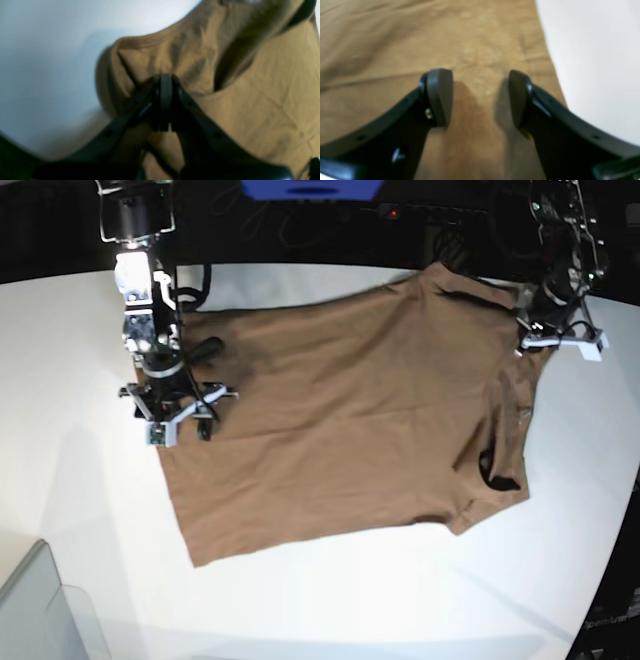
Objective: Layout the t-shirt on the table in an organized manner, then fold the t-shirt properly
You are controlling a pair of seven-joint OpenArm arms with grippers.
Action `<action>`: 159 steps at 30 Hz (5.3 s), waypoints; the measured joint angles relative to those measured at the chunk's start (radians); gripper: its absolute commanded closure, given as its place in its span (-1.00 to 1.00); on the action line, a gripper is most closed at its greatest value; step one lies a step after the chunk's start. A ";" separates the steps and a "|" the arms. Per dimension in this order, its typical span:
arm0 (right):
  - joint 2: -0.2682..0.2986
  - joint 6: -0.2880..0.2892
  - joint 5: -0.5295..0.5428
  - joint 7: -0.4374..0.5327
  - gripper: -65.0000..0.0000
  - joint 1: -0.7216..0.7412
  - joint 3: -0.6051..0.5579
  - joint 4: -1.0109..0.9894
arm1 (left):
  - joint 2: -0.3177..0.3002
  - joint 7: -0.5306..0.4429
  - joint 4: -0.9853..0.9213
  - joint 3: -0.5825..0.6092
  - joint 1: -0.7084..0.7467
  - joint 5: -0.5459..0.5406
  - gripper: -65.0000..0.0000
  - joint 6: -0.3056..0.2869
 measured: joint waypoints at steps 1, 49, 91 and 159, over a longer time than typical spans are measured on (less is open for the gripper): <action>0.000 0.000 -0.001 0.002 -0.03 -0.002 0.030 -0.002 | 0.005 0.002 0.014 0.000 0.018 0.001 1.00 0.000; -0.051 -0.263 -0.019 0.054 0.14 0.237 0.022 -0.288 | 0.176 0.017 -0.039 -0.254 -0.104 0.114 1.00 -0.006; -0.042 -0.156 0.000 -0.015 0.15 -0.196 0.001 0.193 | 0.038 -0.171 -0.681 0.168 -0.722 0.199 1.00 -0.006; -0.001 -0.151 -0.001 -0.306 1.00 0.153 -0.023 0.175 | 0.010 -0.152 0.298 0.328 -0.103 0.060 1.00 0.022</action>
